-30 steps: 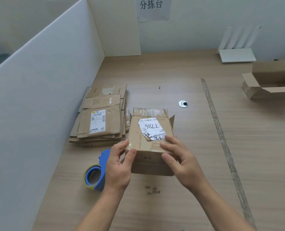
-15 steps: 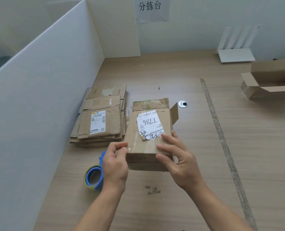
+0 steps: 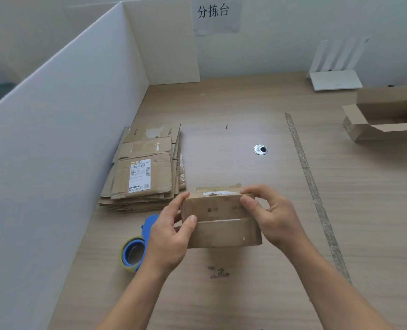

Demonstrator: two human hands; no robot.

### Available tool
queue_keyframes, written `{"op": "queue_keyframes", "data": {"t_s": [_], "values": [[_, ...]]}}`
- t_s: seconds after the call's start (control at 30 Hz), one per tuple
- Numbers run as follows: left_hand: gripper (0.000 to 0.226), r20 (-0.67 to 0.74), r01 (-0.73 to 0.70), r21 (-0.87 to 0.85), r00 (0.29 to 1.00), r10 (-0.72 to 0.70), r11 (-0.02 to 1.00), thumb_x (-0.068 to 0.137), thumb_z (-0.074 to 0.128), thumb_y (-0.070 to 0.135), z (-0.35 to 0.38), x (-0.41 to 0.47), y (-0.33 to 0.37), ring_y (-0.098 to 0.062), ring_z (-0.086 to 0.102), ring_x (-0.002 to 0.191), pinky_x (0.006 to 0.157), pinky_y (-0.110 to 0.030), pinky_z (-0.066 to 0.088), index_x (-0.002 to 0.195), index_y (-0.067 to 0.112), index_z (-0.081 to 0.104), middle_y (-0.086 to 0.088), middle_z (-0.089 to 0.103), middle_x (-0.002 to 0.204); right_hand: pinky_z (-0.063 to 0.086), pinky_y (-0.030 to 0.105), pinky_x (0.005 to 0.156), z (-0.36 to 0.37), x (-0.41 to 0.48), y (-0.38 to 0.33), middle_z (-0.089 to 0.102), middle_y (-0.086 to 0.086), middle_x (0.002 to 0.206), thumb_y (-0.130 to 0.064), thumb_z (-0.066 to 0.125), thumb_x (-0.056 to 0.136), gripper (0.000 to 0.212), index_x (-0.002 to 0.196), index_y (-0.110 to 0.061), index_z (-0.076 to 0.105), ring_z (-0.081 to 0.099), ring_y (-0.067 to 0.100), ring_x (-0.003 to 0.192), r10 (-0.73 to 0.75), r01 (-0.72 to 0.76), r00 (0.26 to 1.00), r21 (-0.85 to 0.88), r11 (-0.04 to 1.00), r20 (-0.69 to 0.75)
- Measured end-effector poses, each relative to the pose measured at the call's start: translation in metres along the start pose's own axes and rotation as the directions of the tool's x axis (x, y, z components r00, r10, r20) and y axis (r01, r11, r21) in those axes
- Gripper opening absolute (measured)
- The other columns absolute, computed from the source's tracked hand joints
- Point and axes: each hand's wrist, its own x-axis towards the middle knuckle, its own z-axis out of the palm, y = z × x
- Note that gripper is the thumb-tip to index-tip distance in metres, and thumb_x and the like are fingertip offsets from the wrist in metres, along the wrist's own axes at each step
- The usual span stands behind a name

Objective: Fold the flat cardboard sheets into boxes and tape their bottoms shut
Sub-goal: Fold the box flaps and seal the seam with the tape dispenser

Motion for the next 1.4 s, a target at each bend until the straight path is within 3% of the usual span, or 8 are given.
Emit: {"op": "queue_keyframes", "data": {"t_s": [0.3, 0.4, 0.5, 0.77, 0.9, 1.03, 1.27, 1.4], "values": [[0.076, -0.068, 0.088, 0.119, 0.994, -0.081, 0.989, 0.08, 0.079, 0.043, 0.007, -0.003, -0.008, -0.004, 0.058, 0.115, 0.097, -0.025, 0.048, 0.145, 0.043, 0.04, 0.022, 0.057, 0.123, 0.046, 0.02, 0.071, 0.02, -0.002, 0.009, 0.07, -0.015, 0.082, -0.032, 0.064, 0.094, 0.004, 0.092, -0.029, 0.066, 0.064, 0.0, 0.084, 0.202, -0.204, 0.979, -0.099, 0.974, -0.025], [0.086, -0.096, 0.131, 0.225, 0.989, -0.111, 0.966, 0.072, 0.074, 0.062, 0.016, 0.001, -0.014, -0.008, 0.054, 0.121, 0.104, -0.032, 0.044, 0.146, 0.041, 0.035, 0.012, 0.055, 0.132, 0.046, 0.025, 0.089, 0.035, -0.01, 0.011, 0.061, -0.012, 0.11, -0.046, 0.076, 0.081, 0.05, 0.123, -0.029, 0.054, 0.058, 0.01, 0.105, 0.279, -0.265, 0.959, -0.218, 0.939, 0.038], [0.081, -0.119, 0.167, 0.318, 0.984, -0.136, 0.933, 0.081, 0.075, 0.048, 0.024, 0.002, -0.018, -0.014, 0.047, 0.126, 0.101, -0.027, 0.038, 0.149, 0.031, 0.034, 0.005, 0.051, 0.136, 0.04, 0.027, 0.099, 0.05, -0.018, 0.017, 0.046, -0.007, 0.124, -0.05, 0.082, 0.07, 0.085, 0.138, -0.023, 0.039, 0.048, 0.013, 0.116, 0.306, -0.285, 0.952, -0.29, 0.914, 0.027], [0.061, -0.12, 0.121, 0.328, 0.989, -0.085, 0.937, 0.091, 0.068, 0.031, 0.021, 0.004, -0.028, -0.019, 0.058, 0.116, 0.103, -0.039, 0.045, 0.147, 0.028, 0.043, 0.004, 0.062, 0.124, 0.041, 0.022, 0.077, 0.046, -0.016, 0.029, 0.061, -0.009, 0.104, -0.031, 0.073, 0.083, 0.046, 0.123, -0.027, 0.05, 0.059, 0.013, 0.094, 0.27, -0.256, 0.963, -0.257, 0.932, 0.02], [0.052, -0.087, 0.144, 0.219, 0.988, -0.127, 0.965, 0.096, 0.063, 0.022, 0.009, 0.005, -0.029, -0.007, 0.064, 0.096, 0.095, -0.031, 0.051, 0.144, 0.035, 0.049, 0.016, 0.067, 0.109, 0.051, 0.031, 0.089, 0.029, -0.011, 0.04, 0.07, -0.013, 0.099, -0.032, 0.067, 0.088, 0.033, 0.12, -0.038, 0.06, 0.064, 0.008, 0.094, 0.28, -0.257, 0.955, -0.202, 0.945, 0.096], [0.047, -0.029, 0.211, 0.072, 0.977, -0.209, 0.975, 0.101, 0.055, 0.02, 0.003, 0.008, -0.026, 0.0, 0.057, 0.118, 0.106, -0.025, 0.043, 0.143, 0.039, 0.048, 0.017, 0.062, 0.129, 0.046, 0.029, 0.106, 0.024, -0.006, 0.049, 0.062, -0.016, 0.129, -0.021, 0.064, 0.096, 0.046, 0.137, -0.038, 0.053, 0.059, -0.005, 0.114, 0.322, -0.338, 0.929, 0.067, 0.939, 0.183], [0.063, 0.148, 0.182, -0.105, 0.975, -0.166, 0.978, 0.09, 0.062, 0.024, 0.003, -0.004, -0.039, -0.002, 0.053, 0.129, 0.105, -0.022, 0.045, 0.148, 0.03, 0.039, 0.017, 0.059, 0.137, 0.052, 0.019, 0.084, 0.027, -0.031, 0.056, 0.064, -0.003, 0.126, -0.033, 0.069, 0.083, 0.046, 0.125, -0.021, 0.053, 0.061, 0.006, 0.117, 0.297, -0.301, 0.952, 0.391, 0.87, 0.071], [0.075, 0.125, 0.133, -0.021, 0.984, -0.13, 0.991, 0.087, 0.07, 0.034, 0.003, -0.01, -0.046, 0.004, 0.052, 0.128, 0.111, -0.026, 0.041, 0.152, 0.024, 0.036, 0.024, 0.059, 0.135, 0.042, 0.024, 0.107, 0.021, -0.042, 0.062, 0.049, -0.016, 0.146, -0.03, 0.065, 0.091, 0.069, 0.151, -0.024, 0.034, 0.045, 0.001, 0.134, 0.181, -0.255, 0.945, 0.264, 0.93, 0.274]]}}
